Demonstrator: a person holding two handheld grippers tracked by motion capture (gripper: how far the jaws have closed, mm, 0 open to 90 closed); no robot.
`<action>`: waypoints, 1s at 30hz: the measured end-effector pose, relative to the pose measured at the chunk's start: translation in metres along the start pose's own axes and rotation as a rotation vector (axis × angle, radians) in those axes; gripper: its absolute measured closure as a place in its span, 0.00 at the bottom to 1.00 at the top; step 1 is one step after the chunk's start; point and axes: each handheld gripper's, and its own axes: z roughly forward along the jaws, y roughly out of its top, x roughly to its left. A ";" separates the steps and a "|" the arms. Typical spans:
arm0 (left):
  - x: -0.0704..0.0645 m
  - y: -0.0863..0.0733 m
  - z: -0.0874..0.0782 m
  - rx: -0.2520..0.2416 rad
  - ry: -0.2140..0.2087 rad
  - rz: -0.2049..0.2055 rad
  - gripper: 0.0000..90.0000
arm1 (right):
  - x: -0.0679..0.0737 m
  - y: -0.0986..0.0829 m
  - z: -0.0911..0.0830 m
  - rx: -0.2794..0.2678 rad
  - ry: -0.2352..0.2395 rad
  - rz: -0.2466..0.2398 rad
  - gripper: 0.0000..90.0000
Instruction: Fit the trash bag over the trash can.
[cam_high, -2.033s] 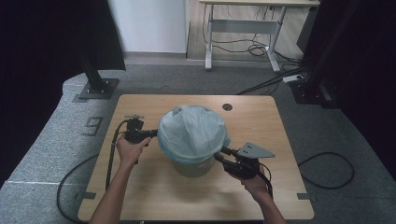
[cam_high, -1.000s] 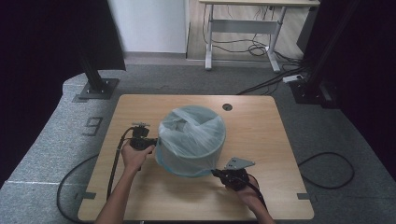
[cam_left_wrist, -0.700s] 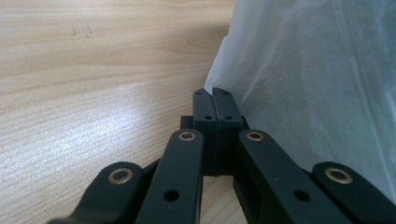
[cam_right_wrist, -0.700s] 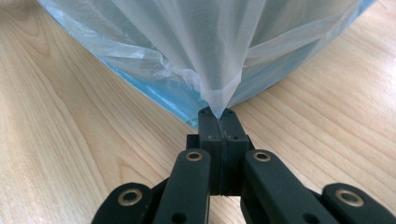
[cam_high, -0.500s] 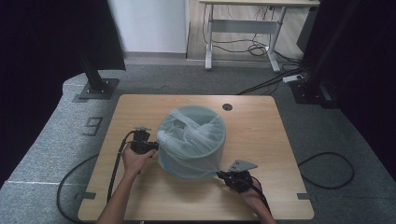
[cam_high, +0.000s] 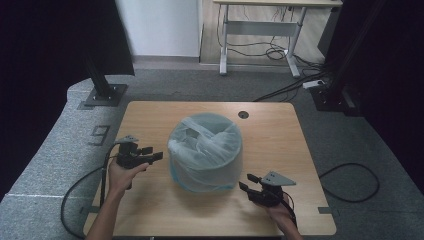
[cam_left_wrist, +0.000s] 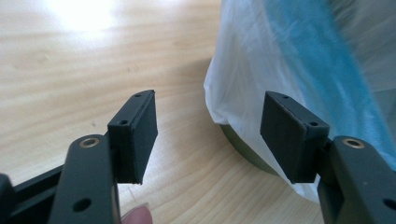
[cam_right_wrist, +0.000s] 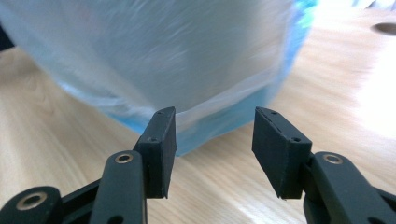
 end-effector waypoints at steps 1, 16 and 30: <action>-0.001 0.000 -0.003 -0.010 0.000 0.004 0.40 | -0.002 0.000 -0.003 -0.010 -0.010 0.008 0.55; -0.018 0.009 -0.023 -0.029 -0.011 0.076 0.42 | -0.025 -0.014 -0.035 -0.038 -0.080 0.045 0.45; -0.045 0.024 -0.051 -0.109 -0.008 0.155 0.42 | -0.035 -0.012 -0.032 -0.020 -0.064 0.067 0.36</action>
